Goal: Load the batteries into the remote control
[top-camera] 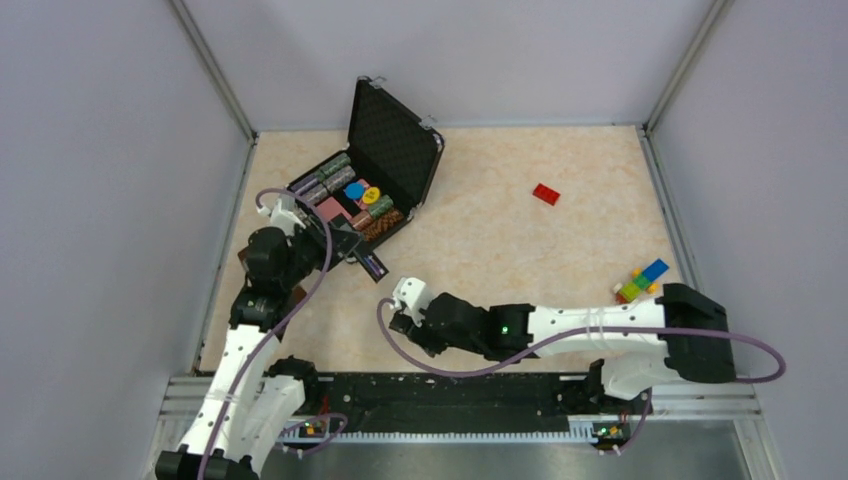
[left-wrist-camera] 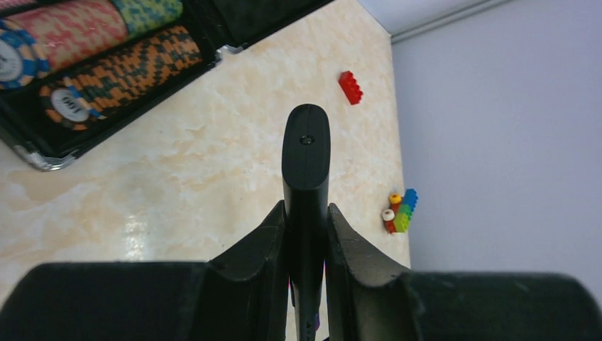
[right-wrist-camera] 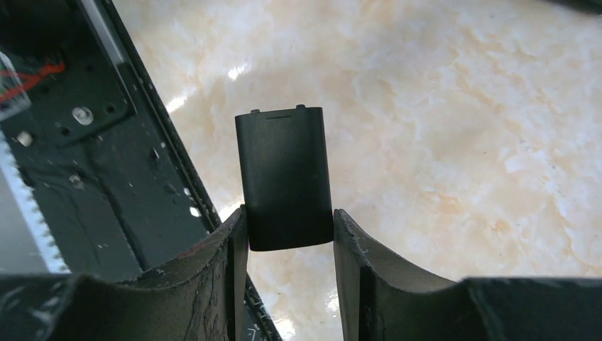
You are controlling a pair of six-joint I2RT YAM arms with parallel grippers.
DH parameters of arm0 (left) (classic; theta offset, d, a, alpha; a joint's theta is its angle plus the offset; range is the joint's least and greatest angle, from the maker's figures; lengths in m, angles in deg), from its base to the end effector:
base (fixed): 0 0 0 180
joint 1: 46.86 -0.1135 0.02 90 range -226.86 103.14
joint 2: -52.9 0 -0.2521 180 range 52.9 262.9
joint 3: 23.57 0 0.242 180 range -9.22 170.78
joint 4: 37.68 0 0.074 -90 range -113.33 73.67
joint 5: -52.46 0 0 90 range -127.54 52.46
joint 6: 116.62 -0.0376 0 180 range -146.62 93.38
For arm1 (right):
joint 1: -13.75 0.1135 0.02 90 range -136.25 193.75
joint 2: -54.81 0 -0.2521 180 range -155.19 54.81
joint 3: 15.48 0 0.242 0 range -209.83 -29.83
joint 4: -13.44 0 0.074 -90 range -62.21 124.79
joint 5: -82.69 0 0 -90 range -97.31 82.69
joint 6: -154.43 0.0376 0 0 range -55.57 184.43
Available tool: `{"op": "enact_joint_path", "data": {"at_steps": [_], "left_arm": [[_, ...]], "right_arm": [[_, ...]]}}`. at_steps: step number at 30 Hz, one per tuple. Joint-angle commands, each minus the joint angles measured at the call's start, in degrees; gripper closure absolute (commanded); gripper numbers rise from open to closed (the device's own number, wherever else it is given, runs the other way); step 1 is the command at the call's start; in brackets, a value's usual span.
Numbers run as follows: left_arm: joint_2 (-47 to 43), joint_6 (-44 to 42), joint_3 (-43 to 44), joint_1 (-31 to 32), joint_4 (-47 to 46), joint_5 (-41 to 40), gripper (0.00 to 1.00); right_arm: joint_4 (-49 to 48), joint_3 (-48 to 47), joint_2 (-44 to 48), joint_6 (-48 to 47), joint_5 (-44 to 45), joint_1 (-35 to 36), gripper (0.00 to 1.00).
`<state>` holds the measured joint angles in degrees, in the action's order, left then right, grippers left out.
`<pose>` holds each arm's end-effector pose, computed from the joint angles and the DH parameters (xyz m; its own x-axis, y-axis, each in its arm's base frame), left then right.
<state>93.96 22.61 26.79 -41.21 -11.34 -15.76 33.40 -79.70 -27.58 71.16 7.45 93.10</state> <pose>0.1707 -0.0309 0.2863 -0.5270 -0.6546 -0.5420 0.0694 0.6025 -0.7951 0.0655 0.2964 0.2198 -0.2204 -0.5586 -0.7996 -0.8936 0.4442 -0.0640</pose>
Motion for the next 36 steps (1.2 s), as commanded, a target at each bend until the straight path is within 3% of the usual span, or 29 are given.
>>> {"op": "enact_joint_path", "data": {"at_steps": [1, 7, 12, 23, 36], "left_arm": [[-0.8, 4.4, -4.2, 0.1, -21.3, 7.2, 1.0], [-0.2, 4.0, -7.0, 0.7, -29.0, 6.3, 1.0], [-0.5, 4.4, -9.3, 2.4, -36.2, 5.5, 1.0], [-2.1, 2.1, -10.4, 5.0, -38.7, 8.9, 1.0], [-1.1, 0.6, -8.3, 5.2, -33.7, 13.4, 1.0]], "right_arm": [[2.6, -3.9, 7.0, 6.7, 3.6, -0.6, 0.69], [7.5, -8.9, 10.9, 10.2, 4.6, -0.6, 0.69], [13.6, -15.6, 10.4, 16.1, 11.6, -0.8, 0.68], [18.7, -24.8, 2.6, 22.3, 22.4, -1.6, 0.69], [17.0, -26.0, -1.0, 22.7, 24.7, -1.6, 0.68]]}}
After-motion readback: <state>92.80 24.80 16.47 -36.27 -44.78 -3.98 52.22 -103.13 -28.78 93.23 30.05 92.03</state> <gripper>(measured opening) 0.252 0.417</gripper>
